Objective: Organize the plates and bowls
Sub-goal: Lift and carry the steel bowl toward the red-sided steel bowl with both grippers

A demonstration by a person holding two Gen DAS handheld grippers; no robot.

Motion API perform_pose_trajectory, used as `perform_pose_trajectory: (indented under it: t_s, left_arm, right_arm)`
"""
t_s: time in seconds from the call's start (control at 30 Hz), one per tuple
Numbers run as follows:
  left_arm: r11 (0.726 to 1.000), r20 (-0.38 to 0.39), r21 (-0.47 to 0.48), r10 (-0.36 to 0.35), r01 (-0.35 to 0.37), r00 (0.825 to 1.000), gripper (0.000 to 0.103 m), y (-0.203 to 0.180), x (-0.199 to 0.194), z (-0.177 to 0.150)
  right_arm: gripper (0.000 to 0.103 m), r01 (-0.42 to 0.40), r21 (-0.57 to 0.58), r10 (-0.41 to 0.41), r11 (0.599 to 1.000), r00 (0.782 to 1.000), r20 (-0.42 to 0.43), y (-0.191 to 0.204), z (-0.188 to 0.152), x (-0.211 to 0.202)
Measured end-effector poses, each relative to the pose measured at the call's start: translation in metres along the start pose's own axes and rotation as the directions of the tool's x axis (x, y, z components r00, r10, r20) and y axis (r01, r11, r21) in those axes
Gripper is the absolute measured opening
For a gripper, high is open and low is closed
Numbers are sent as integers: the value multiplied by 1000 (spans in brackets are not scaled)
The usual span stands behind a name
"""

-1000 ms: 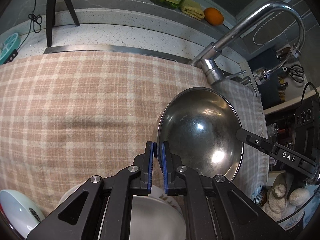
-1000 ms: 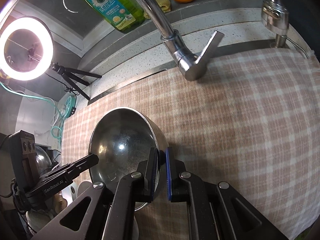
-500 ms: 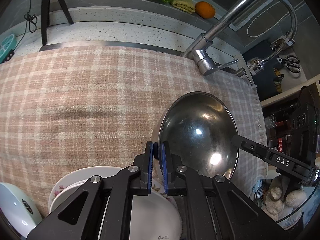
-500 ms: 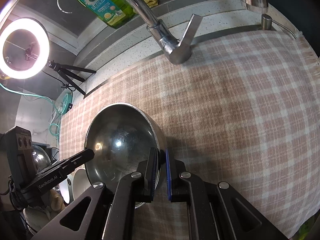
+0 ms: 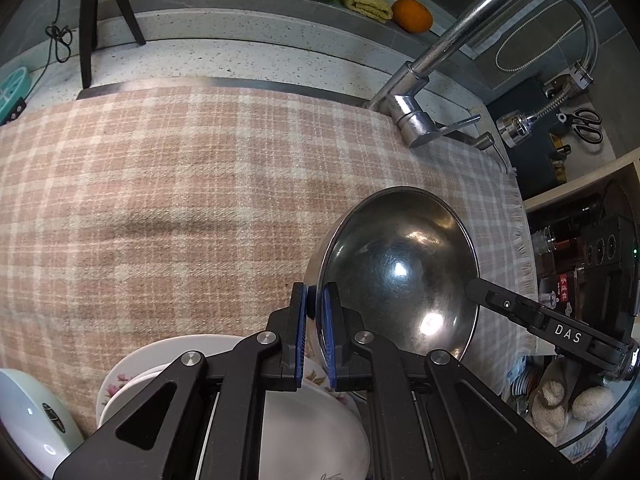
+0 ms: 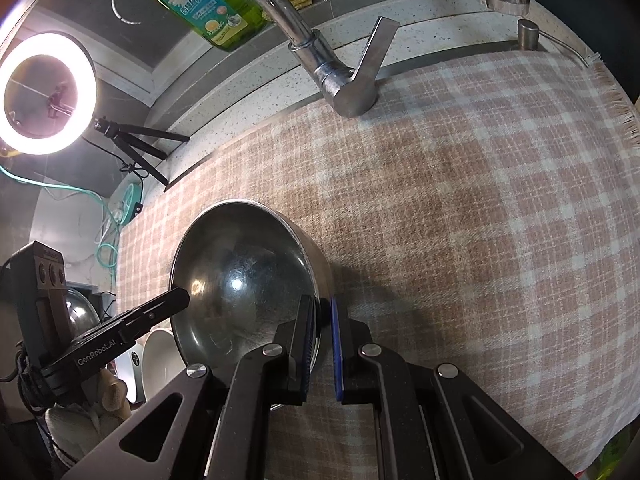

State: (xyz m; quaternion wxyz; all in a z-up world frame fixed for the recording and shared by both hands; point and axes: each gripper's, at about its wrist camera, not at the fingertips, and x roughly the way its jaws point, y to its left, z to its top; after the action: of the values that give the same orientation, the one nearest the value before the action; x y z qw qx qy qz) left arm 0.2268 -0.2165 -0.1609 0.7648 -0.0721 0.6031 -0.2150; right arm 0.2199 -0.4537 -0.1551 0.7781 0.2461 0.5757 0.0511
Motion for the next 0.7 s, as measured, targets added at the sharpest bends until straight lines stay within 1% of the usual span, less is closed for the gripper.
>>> perform_pose_trajectory:
  t_s: [0.1, 0.13, 0.43, 0.53, 0.63, 0.7]
  left_arm:
    - [1000, -3, 0, -5, 5, 1000, 6, 0, 0, 0]
    - [1000, -4, 0, -7, 7, 1000, 6, 0, -1, 0]
    - [1000, 7, 1, -2, 2, 1000, 6, 2, -6, -1]
    - [1000, 21, -4, -3, 3, 1000, 6, 4, -13, -2]
    - [1000, 54, 1, 13, -13, 998, 6, 5, -23, -3]
    - [1000, 72, -3, 10, -10, 997, 6, 6, -30, -4]
  right_arm:
    - [9, 1, -1, -1, 1000, 1000, -2, -1, 1, 1]
    - [11, -1, -2, 1, 1000, 1000, -3, -1, 1, 1]
    - [11, 12, -20, -12, 1000, 1000, 9, 2, -2, -1]
    - [11, 20, -24, -19, 1000, 1000, 25, 1, -2, -7]
    - [11, 28, -30, -27, 999, 999, 46, 2, -2, -15]
    - [11, 27, -33, -26, 999, 998, 54, 4, -2, -19]
